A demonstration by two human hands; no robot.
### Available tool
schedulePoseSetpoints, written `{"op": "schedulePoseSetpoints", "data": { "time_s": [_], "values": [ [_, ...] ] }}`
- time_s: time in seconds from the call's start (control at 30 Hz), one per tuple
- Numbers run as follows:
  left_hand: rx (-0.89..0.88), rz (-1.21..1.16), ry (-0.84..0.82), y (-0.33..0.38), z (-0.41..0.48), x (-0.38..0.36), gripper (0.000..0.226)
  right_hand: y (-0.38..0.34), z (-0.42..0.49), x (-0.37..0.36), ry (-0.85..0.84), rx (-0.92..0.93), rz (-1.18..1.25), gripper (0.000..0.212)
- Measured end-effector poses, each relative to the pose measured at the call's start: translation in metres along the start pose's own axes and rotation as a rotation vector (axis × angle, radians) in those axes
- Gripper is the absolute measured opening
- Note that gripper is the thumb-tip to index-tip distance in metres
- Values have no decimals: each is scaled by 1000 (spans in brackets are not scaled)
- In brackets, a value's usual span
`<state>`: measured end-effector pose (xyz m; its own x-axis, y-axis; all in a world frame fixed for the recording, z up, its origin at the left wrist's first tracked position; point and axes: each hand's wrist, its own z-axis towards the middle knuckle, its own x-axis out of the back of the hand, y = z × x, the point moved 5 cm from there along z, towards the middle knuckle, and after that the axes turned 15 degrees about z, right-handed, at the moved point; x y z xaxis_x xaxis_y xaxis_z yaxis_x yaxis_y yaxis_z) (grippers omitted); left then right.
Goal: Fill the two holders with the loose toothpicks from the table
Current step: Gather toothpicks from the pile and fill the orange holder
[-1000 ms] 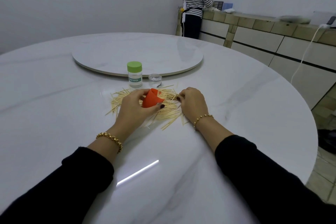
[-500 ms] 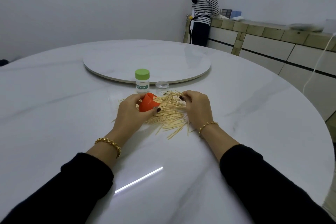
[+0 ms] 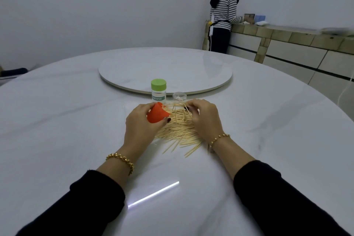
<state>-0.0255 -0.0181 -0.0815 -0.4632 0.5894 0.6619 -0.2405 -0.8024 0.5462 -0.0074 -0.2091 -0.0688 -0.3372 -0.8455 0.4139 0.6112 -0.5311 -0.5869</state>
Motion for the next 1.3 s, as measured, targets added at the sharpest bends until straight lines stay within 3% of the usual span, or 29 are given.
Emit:
{"op": "schedulePoseSetpoints", "data": {
  "time_s": [0.23, 0.53, 0.9, 1.17, 1.3],
  "values": [
    [-8, 20, 18, 2, 0, 0, 62, -6, 0, -7, -96, 39, -81, 20],
    [-61, 26, -5, 11, -2, -4, 61, -28, -1, -16, -36, 176, -143, 27],
    [-42, 3, -10, 11, -2, -5, 55, -43, -4, -37, -208, 192, -87, 56],
    [2, -54, -14, 11, -4, 1, 58, -28, -7, -16, 29, -152, 322, 47],
    [38, -85, -4, 11, -3, 3, 56, -23, -12, -22, -17, -302, 486, 50]
  ]
}}
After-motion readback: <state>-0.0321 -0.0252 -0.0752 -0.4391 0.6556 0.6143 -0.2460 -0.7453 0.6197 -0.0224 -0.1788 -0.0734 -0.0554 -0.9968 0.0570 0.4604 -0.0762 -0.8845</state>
